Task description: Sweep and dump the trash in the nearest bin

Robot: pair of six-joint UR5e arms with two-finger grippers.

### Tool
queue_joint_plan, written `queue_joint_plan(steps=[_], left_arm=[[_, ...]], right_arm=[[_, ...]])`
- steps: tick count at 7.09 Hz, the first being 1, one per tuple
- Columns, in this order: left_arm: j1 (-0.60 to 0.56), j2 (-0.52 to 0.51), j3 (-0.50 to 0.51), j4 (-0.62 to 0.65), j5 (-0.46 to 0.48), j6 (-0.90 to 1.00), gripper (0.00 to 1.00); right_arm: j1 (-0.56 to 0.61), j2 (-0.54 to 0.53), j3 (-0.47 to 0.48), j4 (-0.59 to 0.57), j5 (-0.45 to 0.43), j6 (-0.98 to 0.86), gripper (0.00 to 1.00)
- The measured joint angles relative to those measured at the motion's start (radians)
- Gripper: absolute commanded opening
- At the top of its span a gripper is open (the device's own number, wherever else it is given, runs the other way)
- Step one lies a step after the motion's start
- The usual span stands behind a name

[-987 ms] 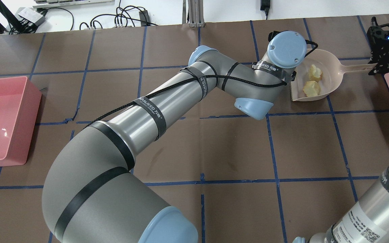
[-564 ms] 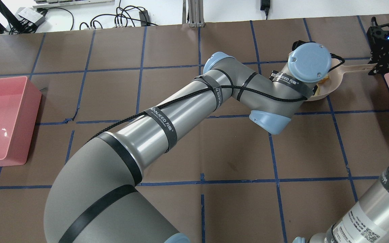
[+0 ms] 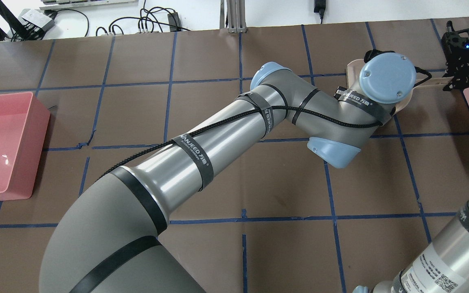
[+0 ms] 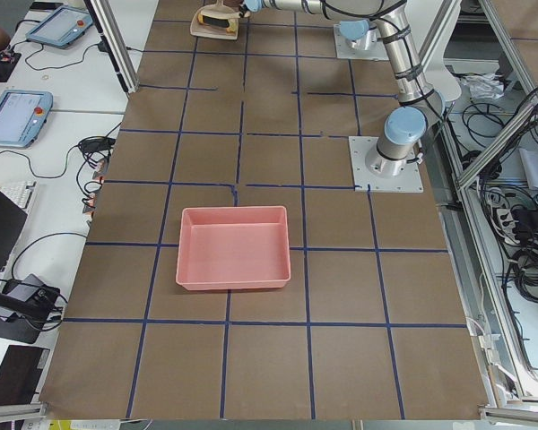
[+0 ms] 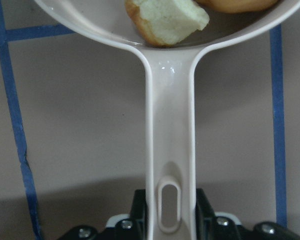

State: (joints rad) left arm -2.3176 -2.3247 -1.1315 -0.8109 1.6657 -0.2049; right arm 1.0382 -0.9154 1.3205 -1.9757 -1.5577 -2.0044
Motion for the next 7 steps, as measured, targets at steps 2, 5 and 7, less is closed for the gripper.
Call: queue_joint_plan(steps=[2,5,7], left_arm=[[0.071,0.052,-0.062,-0.035,0.006,0.005,0.00],[0.229,0.344,-0.420,-0.056,0.001,-0.006,0.00],[0.249,0.582,-0.707,-0.052,0.005,-0.136,0.00]], right_arm=[[-0.001,0.000,0.000,0.000,0.004,0.000,0.00],[-0.003,-0.001,0.000,0.000,0.010,-0.002,0.00],[-0.012,-0.005,0.000,0.003,0.031,-0.004,0.00]])
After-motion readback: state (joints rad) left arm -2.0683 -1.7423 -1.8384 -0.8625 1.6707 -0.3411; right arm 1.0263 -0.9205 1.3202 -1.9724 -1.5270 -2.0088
